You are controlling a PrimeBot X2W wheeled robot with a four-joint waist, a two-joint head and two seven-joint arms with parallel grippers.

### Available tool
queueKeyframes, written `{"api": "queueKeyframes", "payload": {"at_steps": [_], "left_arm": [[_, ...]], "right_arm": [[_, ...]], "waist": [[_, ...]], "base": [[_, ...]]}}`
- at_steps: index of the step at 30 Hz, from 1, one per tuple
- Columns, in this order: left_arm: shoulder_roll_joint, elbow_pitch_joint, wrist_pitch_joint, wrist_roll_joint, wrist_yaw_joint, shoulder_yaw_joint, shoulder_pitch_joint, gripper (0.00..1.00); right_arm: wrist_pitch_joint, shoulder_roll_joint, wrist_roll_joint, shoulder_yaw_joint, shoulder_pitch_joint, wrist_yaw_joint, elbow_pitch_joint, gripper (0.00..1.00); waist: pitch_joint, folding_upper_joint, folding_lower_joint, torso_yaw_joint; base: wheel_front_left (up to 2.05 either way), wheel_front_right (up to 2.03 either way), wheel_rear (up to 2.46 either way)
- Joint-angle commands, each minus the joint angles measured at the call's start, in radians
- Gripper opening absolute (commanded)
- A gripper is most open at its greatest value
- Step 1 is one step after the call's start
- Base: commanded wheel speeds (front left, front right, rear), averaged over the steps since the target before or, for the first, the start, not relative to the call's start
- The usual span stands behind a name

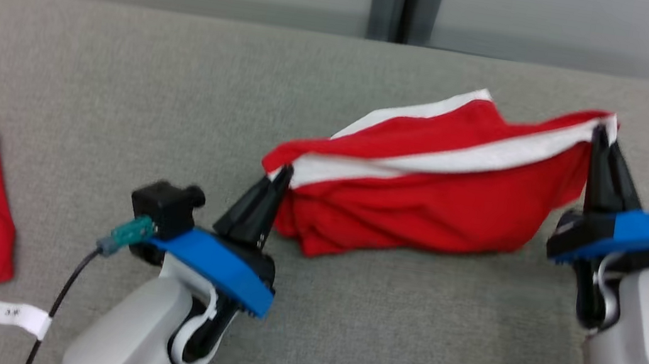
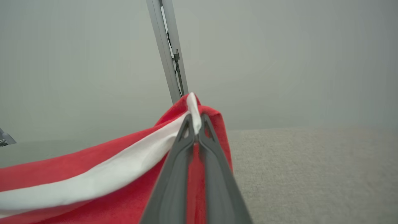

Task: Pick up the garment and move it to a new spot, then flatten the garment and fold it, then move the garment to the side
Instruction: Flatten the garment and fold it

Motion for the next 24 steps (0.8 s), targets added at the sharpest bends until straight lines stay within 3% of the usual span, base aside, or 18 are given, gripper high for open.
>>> {"api": "queueKeyframes", "payload": {"at_steps": [1, 10, 11, 12, 13, 14, 15, 16, 17, 24], "left_arm": [[-0.009, 0.018, -0.003, -0.001, 0.002, 0.007, -0.045, 0.0], [-0.046, 0.103, -0.003, -0.025, 0.002, -0.007, -0.194, 0.0], [-0.049, 0.111, -0.003, -0.028, 0.002, -0.008, -0.202, 0.0], [-0.051, 0.12, -0.003, -0.027, 0.002, -0.012, -0.209, 0.0], [-0.054, 0.126, -0.003, -0.027, 0.002, -0.014, -0.216, 0.0], [-0.057, 0.129, -0.003, -0.026, 0.002, -0.013, -0.221, 0.31], [-0.06, 0.131, -0.003, -0.022, 0.002, -0.01, -0.219, 0.49], [-0.061, 0.134, -0.003, -0.019, 0.002, -0.008, -0.213, 0.82], [-0.063, 0.138, -0.003, -0.021, 0.002, -0.004, -0.201, 1.0], [-0.06, 0.13, -0.003, 0.02, 0.002, 0.055, -0.129, 1.0]], "right_arm": [[0.001, -0.011, -0.025, -0.007, -0.066, 0.0, 0.037, 0.0], [-0.006, -0.021, -0.158, -0.053, -0.316, 0.0, 0.24, 0.0], [-0.008, -0.021, -0.17, -0.061, -0.333, 0.0, 0.256, 0.04], [-0.01, -0.021, -0.185, -0.073, -0.346, 0.0, 0.271, 0.45], [-0.01, -0.018, -0.199, -0.083, -0.361, 0.0, 0.283, 1.0], [-0.012, -0.016, -0.215, -0.089, -0.37, 0.0, 0.291, 1.0], [-0.013, -0.012, -0.224, -0.097, -0.376, 0.0, 0.295, 1.0], [-0.014, -0.009, -0.232, -0.104, -0.377, 0.0, 0.299, 1.0], [-0.014, -0.008, -0.242, -0.107, -0.374, 0.0, 0.292, 1.0], [-0.015, -0.028, -0.274, -0.09, -0.289, 0.0, 0.228, 1.0]], "waist": [[0.076, 0.0, -0.0003, 0.057], [0.213, 0.0, -0.0003, 0.098], [0.222, 0.0, -0.0003, 0.1], [0.229, 0.0, -0.0003, 0.101], [0.235, 0.0, -0.0003, 0.102], [0.238, 0.0, -0.0003, 0.104], [0.24, 0.0, -0.0003, 0.105], [0.239, 0.0, -0.0003, 0.105], [0.238, 0.0, -0.0003, 0.105], [0.202, 0.0, -0.0003, 0.103]], "base": [[0.0, 0.0, 0.0], [0.0, 0.0, 0.0], [0.0, 0.0, 0.0], [0.0, 0.0, 0.0], [0.0, 0.0, 0.0], [0.0, 0.0, 0.0], [0.0, 0.0, 0.0], [0.0, 0.0, 0.0], [0.0, 0.0, 0.0], [0.0, 0.0, 0.0]]}}
